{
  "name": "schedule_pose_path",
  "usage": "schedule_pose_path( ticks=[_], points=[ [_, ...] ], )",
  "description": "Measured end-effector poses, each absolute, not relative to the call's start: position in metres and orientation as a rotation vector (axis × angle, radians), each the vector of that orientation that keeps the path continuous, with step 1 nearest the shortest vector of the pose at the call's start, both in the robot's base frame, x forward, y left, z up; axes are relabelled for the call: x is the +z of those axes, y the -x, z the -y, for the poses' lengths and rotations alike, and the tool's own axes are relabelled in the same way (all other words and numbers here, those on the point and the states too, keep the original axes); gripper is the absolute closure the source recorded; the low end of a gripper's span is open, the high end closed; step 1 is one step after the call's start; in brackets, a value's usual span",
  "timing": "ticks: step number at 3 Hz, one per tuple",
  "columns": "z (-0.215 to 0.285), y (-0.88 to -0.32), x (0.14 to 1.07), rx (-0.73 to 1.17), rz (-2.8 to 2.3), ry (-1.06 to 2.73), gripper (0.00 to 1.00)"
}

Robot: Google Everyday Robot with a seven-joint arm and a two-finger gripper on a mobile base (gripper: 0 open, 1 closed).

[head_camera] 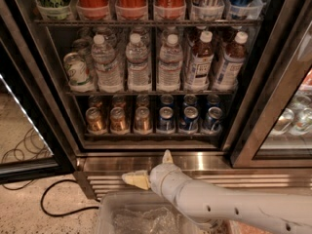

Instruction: Pick orange can from bottom shelf of fridge

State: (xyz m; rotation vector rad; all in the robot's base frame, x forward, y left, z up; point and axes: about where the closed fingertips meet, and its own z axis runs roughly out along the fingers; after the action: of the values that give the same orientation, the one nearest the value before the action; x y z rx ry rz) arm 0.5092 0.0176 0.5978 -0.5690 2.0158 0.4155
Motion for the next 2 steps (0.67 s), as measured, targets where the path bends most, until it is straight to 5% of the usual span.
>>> schedule_pose_path(
  ticks=[2],
  points=[
    [-0.032, -0.543, 0.598, 0.305, -1.965, 0.463, 0.00]
  ],
)
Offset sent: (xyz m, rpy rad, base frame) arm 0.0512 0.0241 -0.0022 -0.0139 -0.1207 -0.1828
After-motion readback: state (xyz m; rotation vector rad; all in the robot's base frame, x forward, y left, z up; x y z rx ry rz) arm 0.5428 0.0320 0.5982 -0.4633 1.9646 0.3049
